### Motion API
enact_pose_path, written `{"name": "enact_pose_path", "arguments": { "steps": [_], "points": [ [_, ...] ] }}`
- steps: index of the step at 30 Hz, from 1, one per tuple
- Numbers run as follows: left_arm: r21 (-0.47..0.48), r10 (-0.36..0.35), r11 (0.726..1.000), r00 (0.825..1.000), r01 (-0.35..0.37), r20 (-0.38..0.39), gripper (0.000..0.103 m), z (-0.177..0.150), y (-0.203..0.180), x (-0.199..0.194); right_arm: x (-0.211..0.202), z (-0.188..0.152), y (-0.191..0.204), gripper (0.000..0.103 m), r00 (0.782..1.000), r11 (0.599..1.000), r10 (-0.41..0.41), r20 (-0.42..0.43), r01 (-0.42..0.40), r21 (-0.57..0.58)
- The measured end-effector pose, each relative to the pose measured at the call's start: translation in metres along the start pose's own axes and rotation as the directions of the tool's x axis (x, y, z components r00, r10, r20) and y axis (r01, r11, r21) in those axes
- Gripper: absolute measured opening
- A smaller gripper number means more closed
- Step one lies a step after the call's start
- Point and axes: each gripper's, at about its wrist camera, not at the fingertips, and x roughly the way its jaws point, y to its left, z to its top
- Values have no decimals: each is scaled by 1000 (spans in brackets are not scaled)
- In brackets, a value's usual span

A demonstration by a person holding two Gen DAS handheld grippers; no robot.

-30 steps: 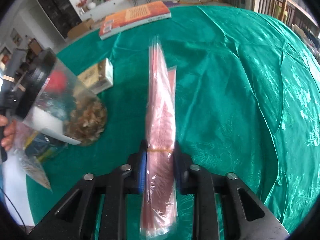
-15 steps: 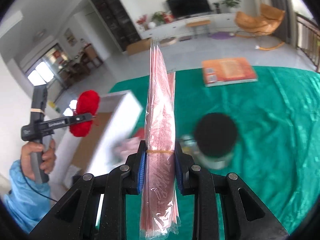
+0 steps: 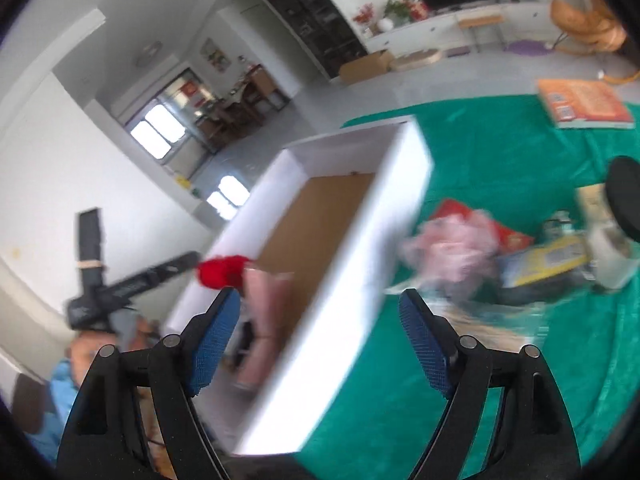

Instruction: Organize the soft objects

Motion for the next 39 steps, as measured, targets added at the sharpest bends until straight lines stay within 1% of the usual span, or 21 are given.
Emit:
{"name": "enact_pose_path", "arguments": {
  "steps": [1, 2, 3, 4, 5, 6, 8, 10, 12, 14, 16, 17, 19, 22, 24, 26, 33, 36, 37, 38, 39],
  "points": [
    [50, -61, 997, 998, 61, -3, 99, -11, -23, 1, -2, -15, -20, 84, 994, 994, -112, 10, 112, -13],
    [101, -116, 988, 993, 117, -20, 99, -20, -49, 6, -4, -33, -44, 84, 975, 975, -222, 3, 222, -16],
    [155, -162, 973, 985, 168, -53, 99, -36, -77, 13, -4, -50, -70, 84, 947, 947, -320, -14, 320, -7],
    [199, -193, 958, 977, 208, -92, 99, -52, -101, 21, -6, -58, -96, 84, 920, 920, -391, -31, 391, 12],
    [235, -209, 943, 969, 235, -132, 100, -66, -124, 33, -9, -72, -121, 84, 888, 887, -458, -49, 460, 41],
    [268, -204, 931, 963, 246, -177, 99, -84, -144, 47, -15, -84, -140, 84, 862, 859, -504, -59, 507, 69],
    [312, -170, 918, 953, 246, -251, 99, -117, -174, 81, -30, -97, -167, 84, 824, 816, -562, -65, 566, 120],
    [338, -114, 917, 952, 211, -285, 99, -138, -192, 111, -42, -99, -184, 84, 799, 786, -598, -60, 599, 154],
    [334, -78, 926, 957, 174, -281, 99, -142, -195, 134, -47, -95, -190, 84, 777, 762, -627, -60, 627, 163],
    [317, -43, 940, 966, 125, -255, 99, -138, -188, 149, -41, -86, -197, 84, 764, 750, -643, -57, 643, 155],
    [308, -9, 948, 971, 85, -239, 99, -133, -182, 161, -27, -80, -209, 84, 751, 738, -657, -64, 658, 149],
    [306, 3, 949, 973, 70, -232, 99, -134, -182, 166, -20, -78, -210, 84, 750, 737, -657, -71, 660, 148],
    [313, 29, 949, 978, 38, -207, 99, -130, -176, 173, -22, -80, -216, 84, 770, 754, -636, -54, 635, 171],
    [310, 20, 950, 985, 35, -170, 102, -127, -170, 176, -26, -86, -211, 85, 776, 761, -629, -50, 628, 164],
    [311, 12, 950, 990, 32, -140, 103, -128, -167, 174, -25, -88, -208, 87, 774, 760, -631, -51, 630, 157],
    [310, 10, 950, 990, 34, -139, 103, -127, -164, 173, -25, -89, -207, 88, 779, 765, -625, -50, 624, 158],
    [308, 13, 951, 991, 30, -136, 103, -127, -169, 178, -24, -89, -207, 89, 775, 762, -629, -55, 629, 156],
    [308, 13, 951, 991, 29, -136, 103, -127, -169, 178, -18, -75, -221, 93, 779, 766, -623, -74, 627, 141],
    [308, 14, 951, 991, 29, -136, 103, -127, -169, 177, -17, -73, -227, 96, 785, 770, -616, -69, 618, 157],
    [308, 14, 951, 991, 29, -136, 103, -127, -169, 177, -16, -72, -229, 98, 780, 766, -623, -63, 624, 155],
    [308, 13, 951, 991, 30, -136, 103, -127, -169, 177, -16, -71, -230, 98, 783, 770, -619, -65, 621, 146]
  ]
}}
